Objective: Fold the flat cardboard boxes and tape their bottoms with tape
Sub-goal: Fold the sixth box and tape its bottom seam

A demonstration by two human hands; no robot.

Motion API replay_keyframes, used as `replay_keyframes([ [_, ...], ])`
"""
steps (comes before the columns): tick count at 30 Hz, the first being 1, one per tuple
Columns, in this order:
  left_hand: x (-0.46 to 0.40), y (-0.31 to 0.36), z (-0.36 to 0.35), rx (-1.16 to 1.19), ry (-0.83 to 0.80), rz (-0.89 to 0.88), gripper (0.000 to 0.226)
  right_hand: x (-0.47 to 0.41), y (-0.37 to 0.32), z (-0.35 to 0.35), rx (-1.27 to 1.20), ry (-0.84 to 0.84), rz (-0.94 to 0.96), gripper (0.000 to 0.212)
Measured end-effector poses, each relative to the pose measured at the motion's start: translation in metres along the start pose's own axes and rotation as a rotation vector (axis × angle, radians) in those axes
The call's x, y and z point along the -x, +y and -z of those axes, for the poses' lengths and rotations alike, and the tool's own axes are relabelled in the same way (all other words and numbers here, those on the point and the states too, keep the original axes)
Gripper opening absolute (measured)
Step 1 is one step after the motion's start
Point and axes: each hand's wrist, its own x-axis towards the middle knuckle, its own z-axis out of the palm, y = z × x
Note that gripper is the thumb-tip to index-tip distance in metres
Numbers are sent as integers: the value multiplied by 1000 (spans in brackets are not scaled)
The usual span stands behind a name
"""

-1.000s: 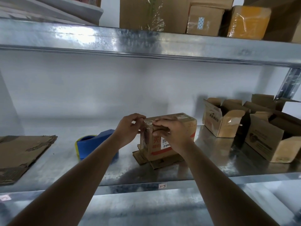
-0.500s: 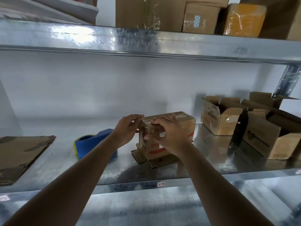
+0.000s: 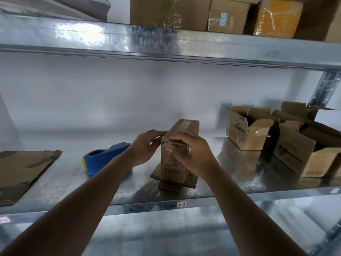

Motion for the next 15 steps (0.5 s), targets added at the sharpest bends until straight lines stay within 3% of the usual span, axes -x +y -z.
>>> replay_keyframes([
  [4,7,11,-1,405,-93,166,32,1,2,-6,-42,123,33,24],
  [12,10,25,-6,516,-194,220,24,6,8,-9,78,132,67,29],
  [15,5,25,-7,528,-194,287,23,9,12,-5,90,50,48,42],
])
